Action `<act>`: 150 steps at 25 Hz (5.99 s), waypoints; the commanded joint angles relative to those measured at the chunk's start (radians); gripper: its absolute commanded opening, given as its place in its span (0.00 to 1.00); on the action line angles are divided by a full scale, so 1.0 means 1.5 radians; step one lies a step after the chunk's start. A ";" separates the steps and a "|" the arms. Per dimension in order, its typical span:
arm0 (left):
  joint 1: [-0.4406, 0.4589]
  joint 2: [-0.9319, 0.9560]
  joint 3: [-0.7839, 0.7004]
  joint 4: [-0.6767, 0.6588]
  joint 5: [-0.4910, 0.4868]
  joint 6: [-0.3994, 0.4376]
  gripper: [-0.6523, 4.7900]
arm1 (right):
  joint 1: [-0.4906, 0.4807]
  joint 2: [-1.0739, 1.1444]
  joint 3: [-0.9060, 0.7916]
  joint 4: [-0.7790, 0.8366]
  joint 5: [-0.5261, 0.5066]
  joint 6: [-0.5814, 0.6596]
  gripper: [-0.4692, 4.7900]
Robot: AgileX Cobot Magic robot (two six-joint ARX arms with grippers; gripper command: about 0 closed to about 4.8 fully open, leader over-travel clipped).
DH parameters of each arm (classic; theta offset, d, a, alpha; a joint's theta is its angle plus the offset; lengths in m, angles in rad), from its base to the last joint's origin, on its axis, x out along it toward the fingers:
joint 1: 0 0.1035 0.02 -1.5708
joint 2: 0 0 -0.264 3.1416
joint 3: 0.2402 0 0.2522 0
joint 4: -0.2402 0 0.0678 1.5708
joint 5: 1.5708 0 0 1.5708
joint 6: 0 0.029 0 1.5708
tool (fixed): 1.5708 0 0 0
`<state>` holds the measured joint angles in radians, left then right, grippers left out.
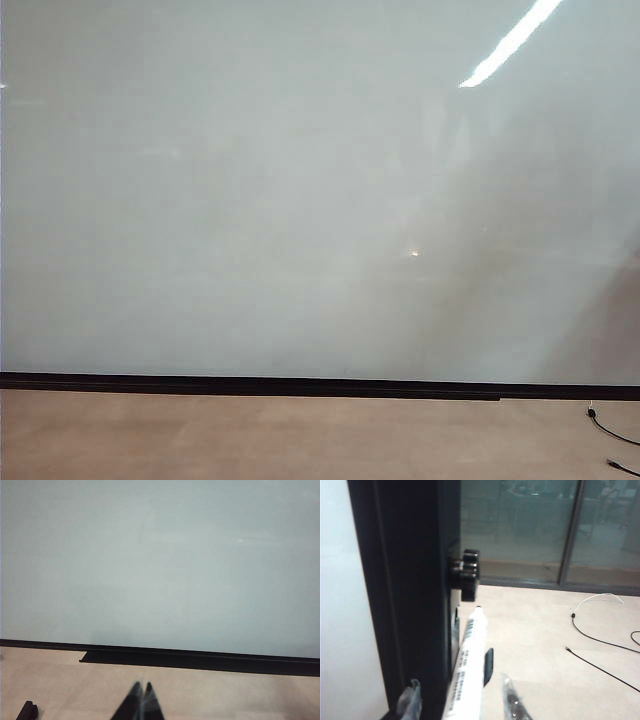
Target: Pick up the pen on the shelf to the right of the whiteboard and draw a cross mark.
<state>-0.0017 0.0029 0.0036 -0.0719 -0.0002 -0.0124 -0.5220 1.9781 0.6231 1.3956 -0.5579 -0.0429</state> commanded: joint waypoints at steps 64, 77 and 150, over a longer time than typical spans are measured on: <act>0.000 0.000 0.002 0.003 0.002 0.003 0.11 | -0.027 -0.003 0.019 0.013 0.034 0.004 0.08; 0.000 0.000 0.002 0.003 0.003 0.003 0.11 | 0.009 -0.136 -0.088 0.013 0.249 0.011 0.08; 0.000 0.000 0.002 0.003 0.002 0.003 0.11 | 0.698 -0.217 -0.126 0.001 0.424 0.269 0.08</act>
<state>-0.0017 0.0029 0.0036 -0.0719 -0.0002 -0.0120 0.5251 1.6562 0.4316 1.3933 0.0715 0.3660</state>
